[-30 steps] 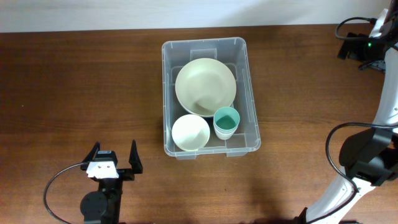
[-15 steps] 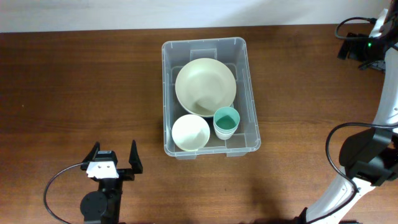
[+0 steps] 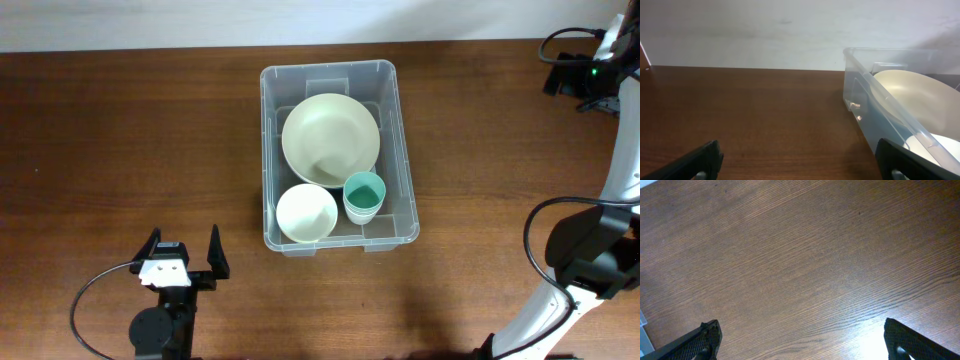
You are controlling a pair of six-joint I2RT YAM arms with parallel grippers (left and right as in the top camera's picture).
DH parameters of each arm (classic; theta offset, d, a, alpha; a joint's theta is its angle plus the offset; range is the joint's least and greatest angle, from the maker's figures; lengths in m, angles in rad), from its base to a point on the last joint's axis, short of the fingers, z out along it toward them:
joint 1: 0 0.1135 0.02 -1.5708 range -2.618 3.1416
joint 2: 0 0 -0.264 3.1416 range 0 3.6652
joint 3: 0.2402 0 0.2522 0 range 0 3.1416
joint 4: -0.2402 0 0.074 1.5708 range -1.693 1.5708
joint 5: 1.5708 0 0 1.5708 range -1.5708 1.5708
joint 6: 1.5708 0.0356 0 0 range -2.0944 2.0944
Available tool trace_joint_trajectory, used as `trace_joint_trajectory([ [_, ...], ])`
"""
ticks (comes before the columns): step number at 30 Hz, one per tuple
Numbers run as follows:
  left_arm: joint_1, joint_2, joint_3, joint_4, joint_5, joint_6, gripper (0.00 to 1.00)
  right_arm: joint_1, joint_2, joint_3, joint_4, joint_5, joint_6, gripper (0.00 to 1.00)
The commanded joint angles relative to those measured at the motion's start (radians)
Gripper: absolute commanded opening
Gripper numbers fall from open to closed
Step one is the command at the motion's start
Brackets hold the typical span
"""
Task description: Pack container
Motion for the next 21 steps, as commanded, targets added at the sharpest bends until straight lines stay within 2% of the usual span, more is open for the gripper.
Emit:
trace_joint_trajectory([
  [1,0.007,-0.008,-0.008,0.0,0.011,0.019,1.0,0.0,-0.014,0.015,0.002,-0.002,0.008,0.99],
  [11,0.007,-0.008,-0.008,0.0,0.011,0.019,1.0,0.0,-0.014,0.015,0.002,-0.002,0.008,0.99],
  [15,0.007,-0.008,-0.008,0.0,0.011,0.019,1.0,-0.001,-0.014,0.013,0.002,0.112,-0.056,0.99],
  [21,0.007,-0.008,-0.008,0.0,0.011,0.019,1.0,0.029,-0.078,0.014,0.039,0.08,-0.049,0.99],
])
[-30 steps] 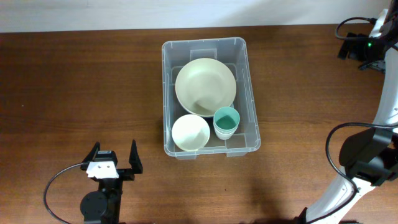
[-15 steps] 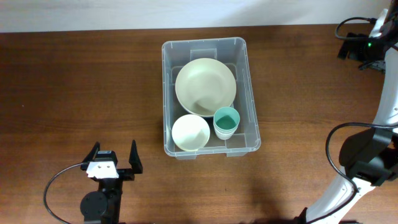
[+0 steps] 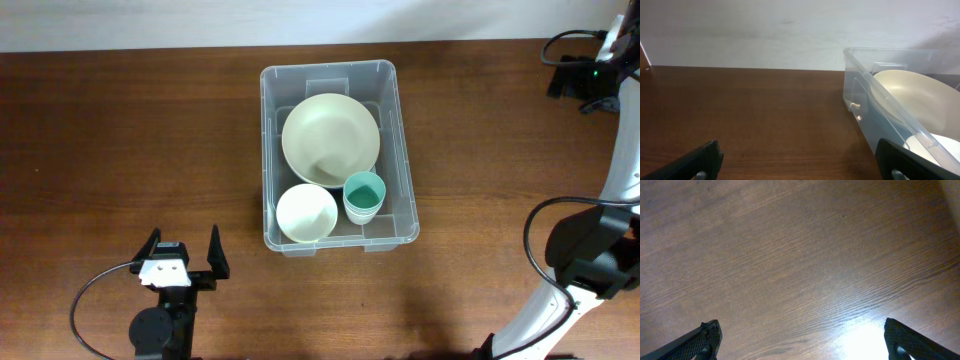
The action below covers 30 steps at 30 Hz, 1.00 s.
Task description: Pack container
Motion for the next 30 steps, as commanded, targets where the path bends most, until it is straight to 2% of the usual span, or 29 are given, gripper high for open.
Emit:
trace_joint_trajectory([
  [1,0.007,-0.008,-0.008,0.0,0.011,0.019,1.0,0.038,-0.101,0.014,0.053,0.008,-0.002,0.99],
  [9,0.007,-0.008,-0.008,0.0,0.011,0.019,1.0,0.22,-0.367,0.013,0.376,0.073,0.0,0.99],
  [18,0.007,-0.008,-0.008,0.0,0.011,0.019,1.0,0.342,-0.602,-0.043,0.359,0.084,0.001,0.99],
  [21,0.007,-0.008,-0.008,0.0,0.011,0.019,1.0,0.346,-0.692,-0.142,0.354,0.071,0.001,0.99],
  [25,0.007,-0.008,-0.008,0.0,0.011,0.019,1.0,0.345,-0.85,-0.37,0.416,0.033,0.002,0.99],
  [30,0.007,-0.008,-0.008,0.0,0.011,0.019,1.0,0.345,-1.111,-0.791,0.647,-0.045,0.002,0.99],
])
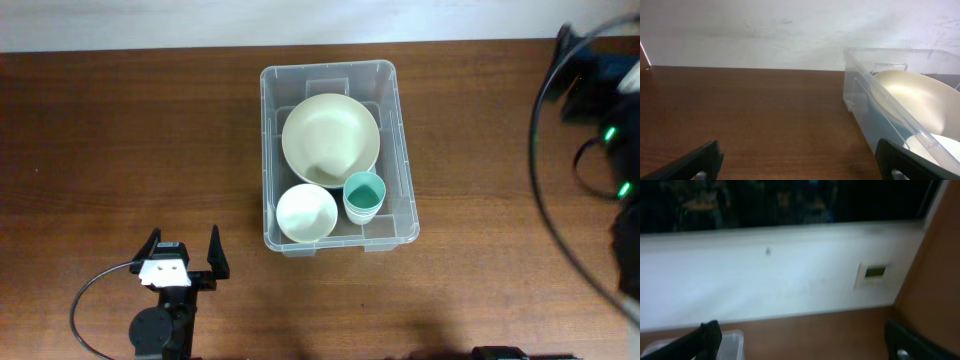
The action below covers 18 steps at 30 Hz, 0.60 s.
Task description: Pack container
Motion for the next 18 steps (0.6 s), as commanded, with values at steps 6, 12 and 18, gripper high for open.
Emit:
trace_joint_trajectory([
  [6,0.007,-0.008,-0.008,0.0,0.011,0.019,1.0,0.009,-0.41,-0.612,0.307,-0.145,0.001,0.99],
  [12,0.007,-0.008,-0.008,0.0,0.011,0.019,1.0,0.009,-0.621,-0.927,0.484,-0.158,0.001,0.99],
  [18,0.007,-0.008,-0.008,0.0,0.011,0.019,1.0,0.009,-0.782,-1.178,0.676,-0.158,0.001,0.99],
])
